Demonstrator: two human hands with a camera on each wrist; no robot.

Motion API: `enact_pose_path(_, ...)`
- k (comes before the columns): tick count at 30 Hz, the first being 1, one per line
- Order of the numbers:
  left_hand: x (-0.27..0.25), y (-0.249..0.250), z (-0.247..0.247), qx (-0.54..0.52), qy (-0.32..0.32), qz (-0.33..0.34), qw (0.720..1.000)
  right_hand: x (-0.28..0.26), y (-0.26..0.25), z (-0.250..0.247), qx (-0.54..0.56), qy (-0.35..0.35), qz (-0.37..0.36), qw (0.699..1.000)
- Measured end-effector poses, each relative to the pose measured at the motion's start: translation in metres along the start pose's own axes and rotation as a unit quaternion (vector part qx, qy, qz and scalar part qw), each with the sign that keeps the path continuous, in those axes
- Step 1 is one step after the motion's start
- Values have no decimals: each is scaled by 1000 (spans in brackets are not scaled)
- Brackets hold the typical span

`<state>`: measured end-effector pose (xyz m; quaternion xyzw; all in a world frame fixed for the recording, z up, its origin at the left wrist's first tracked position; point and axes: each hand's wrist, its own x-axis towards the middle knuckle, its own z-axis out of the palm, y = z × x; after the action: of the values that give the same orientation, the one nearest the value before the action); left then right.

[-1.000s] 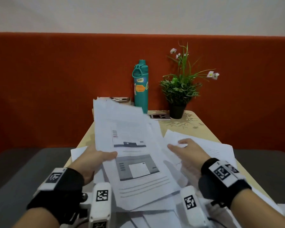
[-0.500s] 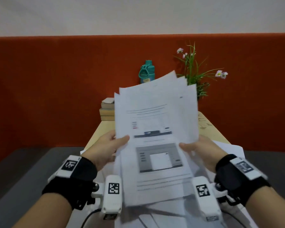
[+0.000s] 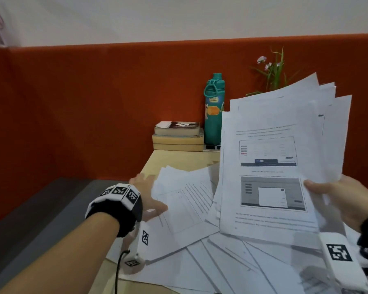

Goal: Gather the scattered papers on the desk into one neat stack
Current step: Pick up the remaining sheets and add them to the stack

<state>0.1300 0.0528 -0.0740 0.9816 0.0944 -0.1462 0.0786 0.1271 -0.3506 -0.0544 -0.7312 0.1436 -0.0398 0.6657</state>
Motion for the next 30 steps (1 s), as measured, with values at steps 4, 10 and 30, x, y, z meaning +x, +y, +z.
enact_pose_path(4, 11, -2, 0, 47, 11, -17, 999, -3, -4, 3, 5, -24, 2, 1000)
enact_pose_path(10, 12, 2, -36, 44, 3, -25, 999, 1, -5, 0, -12, 11, 1, 1000)
enact_pose_path(30, -10, 14, -3, -190, -11, -58, 980, -2, 2, 9, -24, 36, 28, 999)
